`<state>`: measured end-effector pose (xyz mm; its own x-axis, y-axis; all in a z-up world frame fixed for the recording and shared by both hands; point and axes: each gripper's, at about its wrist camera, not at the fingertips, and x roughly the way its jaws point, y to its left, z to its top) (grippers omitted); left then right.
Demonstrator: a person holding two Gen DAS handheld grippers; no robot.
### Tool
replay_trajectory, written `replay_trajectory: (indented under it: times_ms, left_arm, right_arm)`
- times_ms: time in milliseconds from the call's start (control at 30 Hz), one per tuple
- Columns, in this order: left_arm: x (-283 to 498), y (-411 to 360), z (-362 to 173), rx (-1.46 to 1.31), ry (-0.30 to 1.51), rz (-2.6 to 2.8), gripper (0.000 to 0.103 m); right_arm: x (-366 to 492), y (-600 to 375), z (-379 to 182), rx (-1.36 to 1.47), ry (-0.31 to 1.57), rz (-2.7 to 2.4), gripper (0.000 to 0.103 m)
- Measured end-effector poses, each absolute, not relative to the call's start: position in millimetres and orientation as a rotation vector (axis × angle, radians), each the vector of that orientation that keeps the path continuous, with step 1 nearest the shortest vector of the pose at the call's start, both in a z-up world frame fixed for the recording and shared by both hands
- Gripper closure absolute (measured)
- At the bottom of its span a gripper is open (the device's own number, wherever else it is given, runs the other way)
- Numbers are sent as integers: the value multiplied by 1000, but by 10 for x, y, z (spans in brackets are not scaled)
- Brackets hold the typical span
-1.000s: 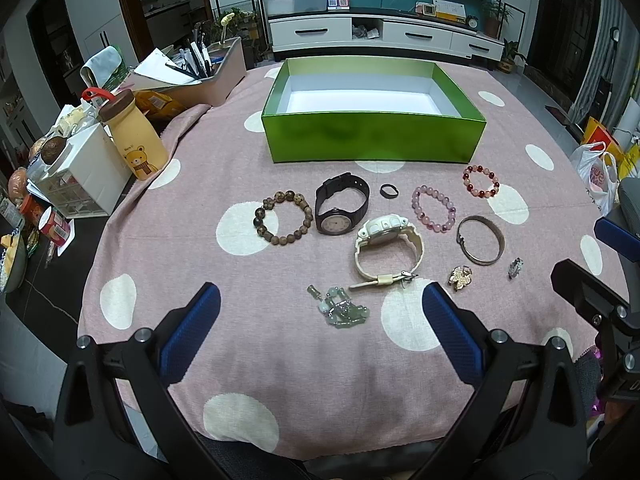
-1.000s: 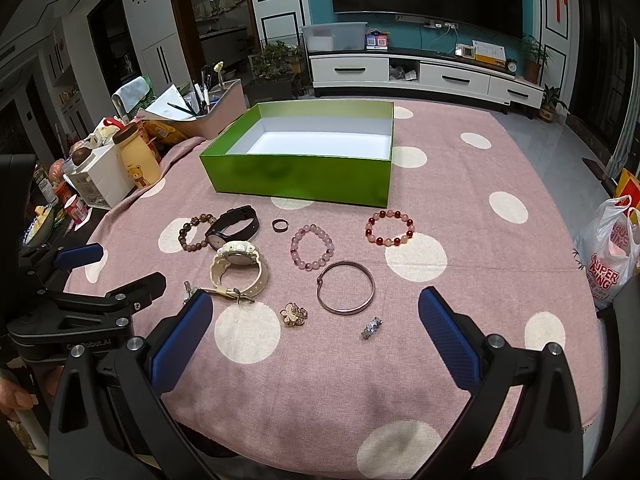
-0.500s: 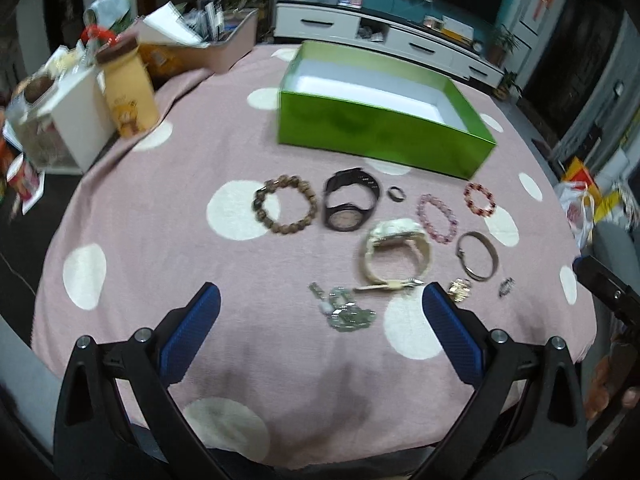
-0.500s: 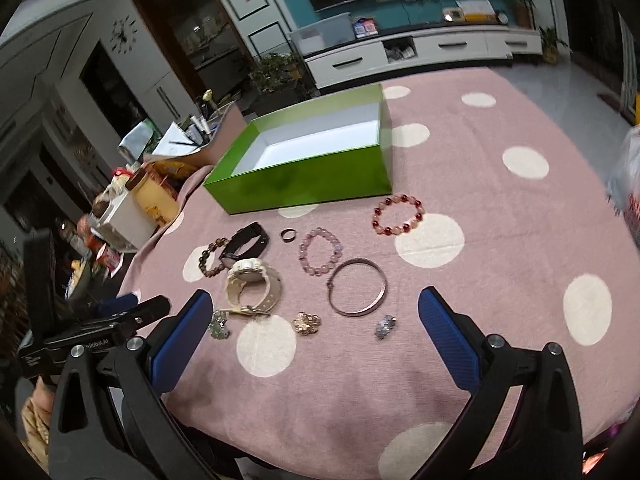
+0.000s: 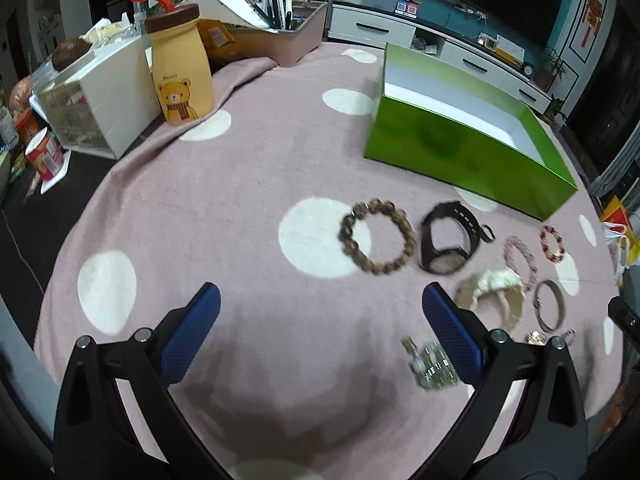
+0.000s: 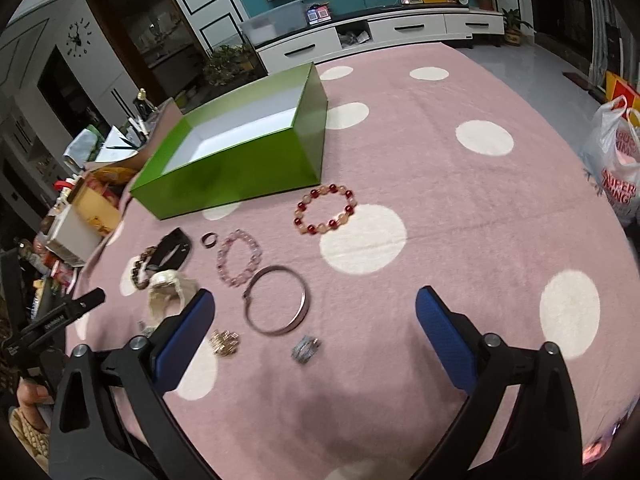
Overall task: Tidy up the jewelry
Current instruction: 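Grasp the brown bead bracelet with the left tool while the right tool grasps the red-white bead bracelet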
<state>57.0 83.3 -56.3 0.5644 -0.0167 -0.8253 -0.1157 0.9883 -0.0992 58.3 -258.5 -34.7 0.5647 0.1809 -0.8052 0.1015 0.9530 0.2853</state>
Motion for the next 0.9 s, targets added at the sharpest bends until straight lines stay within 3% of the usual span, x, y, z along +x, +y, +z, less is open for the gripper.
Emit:
replay_trajectory:
  times_ms: [100,267,433,567,633,733,900]
  left_arm:
    - [705,837,-591,-122,959,70,2]
    - [906,792,-633,-87,960,56,12]
    - [1066,708,-706,-46,969,29,31]
    - [1163,639,-771,-11,977,15,42]
    - [1203,616,-816,2,988,7,55]
    - [1239,596,-889,14,1006,-5,65]
    - [1238,611,-944,18,995,-32,69]
  right_arm:
    - [780,-2618,-408,279,985,31,17]
    - [1150,-2714,-562,217,1015,-11,35]
    - [1367,-2761,-728,175,1059,-26,50]
    - [1459,-2735,-816,130,1072,-13,56]
    - [1510,-2698,-842,99,1078,-8,61]
    - [1567,-2647,-865,46,1079,-4,63]
    - [1625,-2591,-863,6,1080,9,74]
